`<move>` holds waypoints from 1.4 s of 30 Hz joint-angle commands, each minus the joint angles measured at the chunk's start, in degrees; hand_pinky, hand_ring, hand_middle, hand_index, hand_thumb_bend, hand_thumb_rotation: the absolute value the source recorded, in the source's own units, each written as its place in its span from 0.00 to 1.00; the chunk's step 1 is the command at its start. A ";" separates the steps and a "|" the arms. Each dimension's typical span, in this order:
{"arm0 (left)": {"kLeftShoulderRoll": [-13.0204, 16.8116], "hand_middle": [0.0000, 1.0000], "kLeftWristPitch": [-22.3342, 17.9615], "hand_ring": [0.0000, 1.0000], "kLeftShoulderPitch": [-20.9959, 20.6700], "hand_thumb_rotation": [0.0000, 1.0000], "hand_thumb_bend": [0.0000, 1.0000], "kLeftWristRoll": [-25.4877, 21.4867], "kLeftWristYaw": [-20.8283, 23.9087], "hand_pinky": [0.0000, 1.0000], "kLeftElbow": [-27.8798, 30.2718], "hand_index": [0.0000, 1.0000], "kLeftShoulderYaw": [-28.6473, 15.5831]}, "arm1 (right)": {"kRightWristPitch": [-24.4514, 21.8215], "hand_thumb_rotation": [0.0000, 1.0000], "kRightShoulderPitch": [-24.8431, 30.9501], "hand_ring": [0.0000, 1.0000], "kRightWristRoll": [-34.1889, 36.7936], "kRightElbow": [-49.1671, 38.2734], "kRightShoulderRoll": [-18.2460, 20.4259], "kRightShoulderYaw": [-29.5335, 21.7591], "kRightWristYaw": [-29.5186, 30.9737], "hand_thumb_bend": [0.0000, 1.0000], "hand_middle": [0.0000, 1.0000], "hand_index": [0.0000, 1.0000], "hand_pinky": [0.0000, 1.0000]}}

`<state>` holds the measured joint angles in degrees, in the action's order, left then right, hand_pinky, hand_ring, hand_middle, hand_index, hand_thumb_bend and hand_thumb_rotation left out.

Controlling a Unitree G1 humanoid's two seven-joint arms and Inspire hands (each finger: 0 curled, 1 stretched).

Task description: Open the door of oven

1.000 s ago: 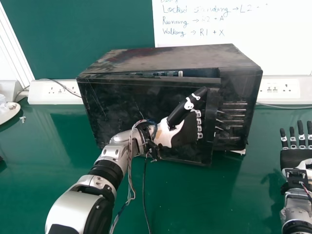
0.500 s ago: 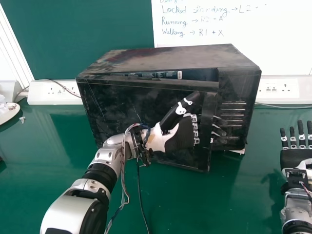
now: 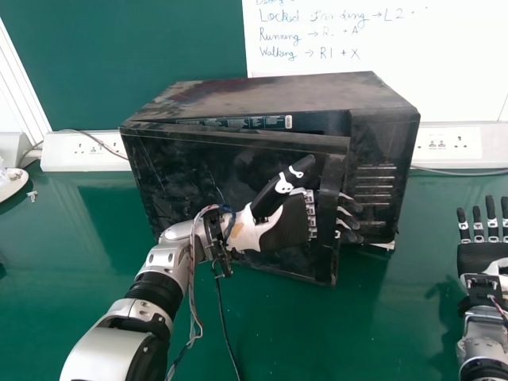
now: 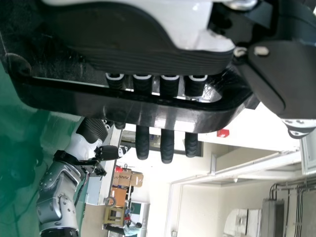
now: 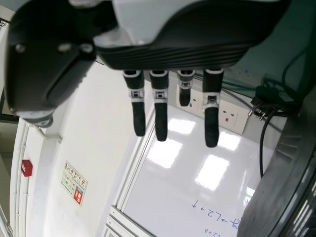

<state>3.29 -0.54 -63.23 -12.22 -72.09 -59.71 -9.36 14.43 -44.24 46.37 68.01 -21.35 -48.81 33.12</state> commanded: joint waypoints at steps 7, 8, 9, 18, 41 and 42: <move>3.46 0.72 -1.80 0.63 2.76 0.95 0.86 -2.15 0.08 0.45 6.23 0.78 -0.43 | 0.05 0.89 -0.29 0.49 -0.38 -0.47 0.23 0.34 -0.31 1.00 0.57 0.64 0.42; 3.71 0.72 -1.90 0.63 3.15 0.96 0.86 -2.21 -0.16 0.45 6.81 0.78 -0.36 | 0.07 0.89 -0.30 0.49 -0.42 -0.44 0.20 0.36 -0.37 1.00 0.57 0.64 0.42; 3.96 0.72 -2.01 0.63 3.56 0.96 0.86 -2.25 -0.45 0.45 7.43 0.78 -0.29 | 0.03 0.89 -0.29 0.49 -0.45 -0.34 0.11 0.37 -0.36 1.00 0.57 0.64 0.42; 5.98 0.73 -0.15 0.64 6.39 0.94 0.85 -3.80 -3.59 0.47 12.26 0.79 -0.65 | -0.30 0.90 -0.21 0.48 -0.34 -0.35 0.05 0.40 -0.04 1.00 0.56 0.64 0.41; 13.30 0.72 10.40 0.65 10.78 0.90 0.86 -10.10 -11.81 0.51 19.61 0.76 -2.50 | -0.68 0.90 -0.22 0.48 -0.15 -0.03 -0.32 0.17 -0.06 1.00 0.58 0.64 0.39; 13.44 0.72 10.24 0.65 10.96 0.91 0.86 -10.17 -11.83 0.51 19.84 0.77 -2.53 | -0.79 0.90 -0.19 0.48 -0.11 -0.05 -0.32 0.17 0.19 1.00 0.58 0.64 0.39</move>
<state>12.24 10.07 -51.95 -18.81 -85.22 -41.13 -8.35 14.01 -44.24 46.42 68.04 -21.45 -48.75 32.59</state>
